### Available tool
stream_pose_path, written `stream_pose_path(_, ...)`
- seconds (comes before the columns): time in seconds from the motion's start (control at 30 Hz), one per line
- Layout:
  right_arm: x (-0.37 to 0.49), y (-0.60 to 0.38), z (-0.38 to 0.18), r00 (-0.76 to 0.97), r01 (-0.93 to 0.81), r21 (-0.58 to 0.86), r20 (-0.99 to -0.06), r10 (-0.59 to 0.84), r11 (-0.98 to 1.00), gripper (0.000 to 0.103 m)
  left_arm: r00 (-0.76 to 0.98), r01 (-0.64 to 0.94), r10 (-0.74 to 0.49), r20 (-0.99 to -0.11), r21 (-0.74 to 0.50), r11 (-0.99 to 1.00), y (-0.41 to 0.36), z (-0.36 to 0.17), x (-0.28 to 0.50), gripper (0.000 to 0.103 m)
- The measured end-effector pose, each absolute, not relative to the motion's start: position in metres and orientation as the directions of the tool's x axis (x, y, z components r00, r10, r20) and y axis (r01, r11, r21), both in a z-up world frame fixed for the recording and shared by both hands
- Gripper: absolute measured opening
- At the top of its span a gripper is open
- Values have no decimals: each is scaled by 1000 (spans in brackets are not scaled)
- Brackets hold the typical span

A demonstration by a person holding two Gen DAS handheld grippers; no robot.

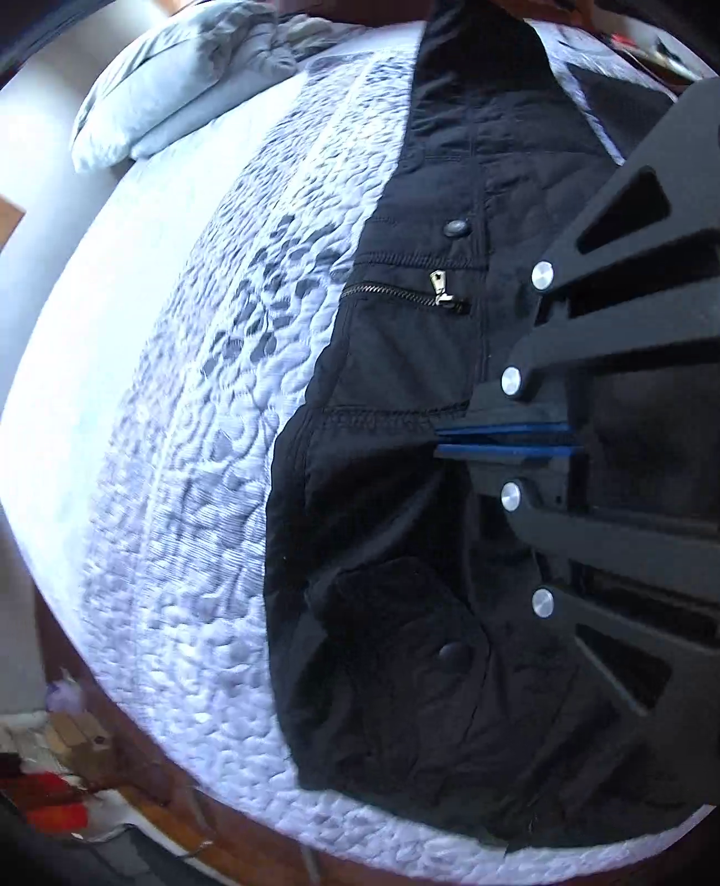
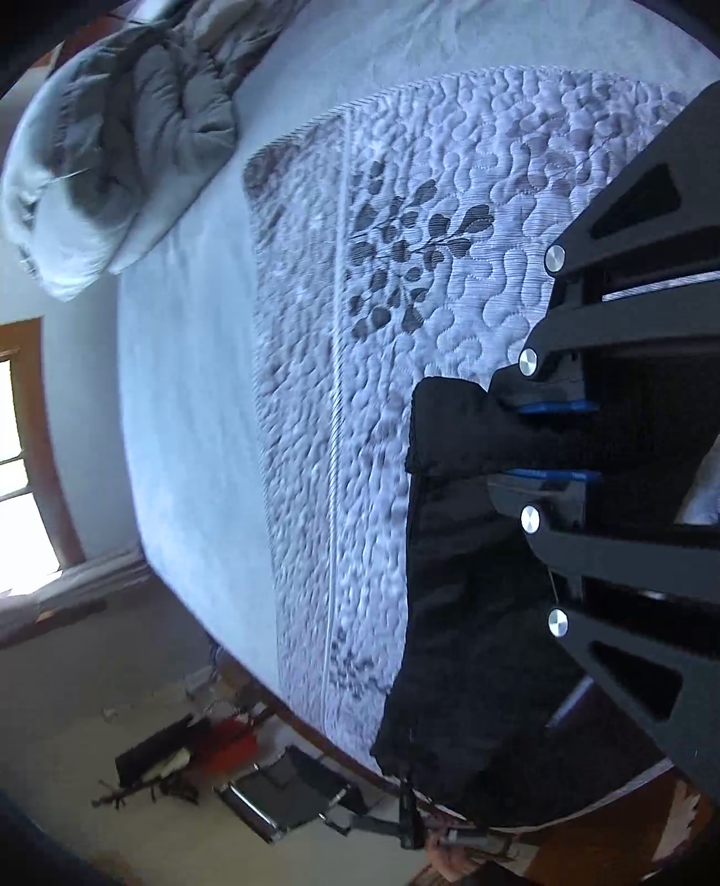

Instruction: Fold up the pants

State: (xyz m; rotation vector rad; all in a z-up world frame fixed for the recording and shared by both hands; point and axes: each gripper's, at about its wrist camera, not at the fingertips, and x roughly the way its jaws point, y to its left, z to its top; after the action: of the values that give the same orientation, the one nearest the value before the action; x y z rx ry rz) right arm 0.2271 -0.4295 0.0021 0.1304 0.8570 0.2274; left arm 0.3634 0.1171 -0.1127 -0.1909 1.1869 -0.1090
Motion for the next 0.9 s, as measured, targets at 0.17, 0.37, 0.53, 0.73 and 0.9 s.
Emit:
stream_pose_path(0.17, 161, -404, 36, 739, -197, 59, -647, 187, 979, 13, 484, 32, -252, -838, -271, 962, 126, -81, 324, 0)
stream_pose_path(0.37, 85, -396, 63, 829, -195, 71, -520, 204, 978, 13, 616, 83, -305, -726, -325, 942, 142, -40, 227, 0)
stream_pose_path(0.53, 30, -352, 57, 797, -305, 79, -524, 300, 949, 13, 568, 47, -256, -782, -280, 959, 156, -56, 169, 0)
stream_pose_path(0.73, -21, -294, 1, 642, -424, 73, -679, 356, 903, 13, 540, 52, -289, -791, -311, 949, 147, -72, 140, 10)
stream_pose_path(0.9, -43, -289, -74, 489, -377, 161, -802, 344, 912, 14, 519, 115, -365, -773, -360, 926, 116, -85, 129, 25)
